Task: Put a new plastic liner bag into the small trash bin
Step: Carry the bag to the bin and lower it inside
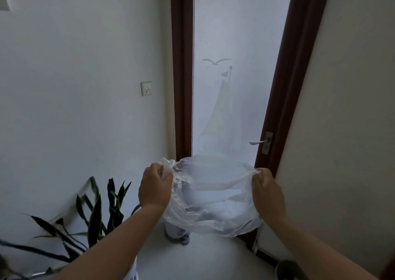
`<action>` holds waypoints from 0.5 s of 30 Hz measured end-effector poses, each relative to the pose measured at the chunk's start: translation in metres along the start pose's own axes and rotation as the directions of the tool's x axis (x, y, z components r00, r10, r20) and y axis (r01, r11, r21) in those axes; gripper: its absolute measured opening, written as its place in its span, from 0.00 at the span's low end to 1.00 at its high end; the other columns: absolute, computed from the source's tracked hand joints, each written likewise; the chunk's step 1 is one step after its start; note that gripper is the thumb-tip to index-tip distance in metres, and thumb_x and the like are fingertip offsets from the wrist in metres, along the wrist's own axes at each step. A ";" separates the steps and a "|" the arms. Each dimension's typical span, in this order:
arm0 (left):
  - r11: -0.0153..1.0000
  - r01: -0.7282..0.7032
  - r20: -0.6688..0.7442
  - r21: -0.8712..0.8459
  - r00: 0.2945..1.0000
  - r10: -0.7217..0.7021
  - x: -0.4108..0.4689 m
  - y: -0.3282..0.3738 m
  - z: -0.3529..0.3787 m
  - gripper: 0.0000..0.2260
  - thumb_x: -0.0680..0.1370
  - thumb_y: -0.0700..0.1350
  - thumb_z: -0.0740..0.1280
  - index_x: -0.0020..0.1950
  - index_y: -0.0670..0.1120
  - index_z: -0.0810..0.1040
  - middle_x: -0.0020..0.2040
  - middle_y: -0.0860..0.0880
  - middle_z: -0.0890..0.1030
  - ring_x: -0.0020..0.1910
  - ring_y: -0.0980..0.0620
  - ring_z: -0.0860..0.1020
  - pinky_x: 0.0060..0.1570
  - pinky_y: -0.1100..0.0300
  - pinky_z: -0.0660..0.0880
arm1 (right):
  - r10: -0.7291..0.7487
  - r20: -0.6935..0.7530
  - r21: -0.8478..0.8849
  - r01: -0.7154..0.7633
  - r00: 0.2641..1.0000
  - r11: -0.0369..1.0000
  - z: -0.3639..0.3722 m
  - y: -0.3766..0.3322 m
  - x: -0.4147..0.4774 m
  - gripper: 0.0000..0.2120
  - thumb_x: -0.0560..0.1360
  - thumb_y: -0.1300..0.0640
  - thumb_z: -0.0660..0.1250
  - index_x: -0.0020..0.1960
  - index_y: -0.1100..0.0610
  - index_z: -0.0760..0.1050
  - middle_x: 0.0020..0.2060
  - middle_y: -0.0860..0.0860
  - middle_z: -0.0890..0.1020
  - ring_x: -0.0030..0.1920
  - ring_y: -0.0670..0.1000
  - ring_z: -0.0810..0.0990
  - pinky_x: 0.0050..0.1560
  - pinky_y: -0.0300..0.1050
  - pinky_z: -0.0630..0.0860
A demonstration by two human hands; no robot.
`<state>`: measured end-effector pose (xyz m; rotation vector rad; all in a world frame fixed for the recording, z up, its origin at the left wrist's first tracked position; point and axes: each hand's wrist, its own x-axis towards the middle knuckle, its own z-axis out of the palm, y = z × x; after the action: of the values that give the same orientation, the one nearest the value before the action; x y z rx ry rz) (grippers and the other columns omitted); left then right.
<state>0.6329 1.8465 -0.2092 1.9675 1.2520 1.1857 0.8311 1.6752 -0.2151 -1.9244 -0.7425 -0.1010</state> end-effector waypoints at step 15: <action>0.998 0.048 -0.055 0.034 0.997 -0.046 0.220 -0.066 0.101 0.08 0.75 0.47 0.66 0.45 0.43 0.74 0.44 0.44 0.78 0.38 0.45 0.74 0.37 0.57 0.67 | -0.004 0.069 -0.039 0.006 0.998 0.999 0.179 -0.007 0.185 0.10 0.78 0.54 0.57 0.57 0.56 0.70 0.44 0.49 0.77 0.42 0.54 0.75 0.42 0.48 0.68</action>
<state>0.7342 2.0756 -0.2227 1.9320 1.3480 1.2095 0.9320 1.9124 -0.2231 -1.9711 -0.7962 -0.0532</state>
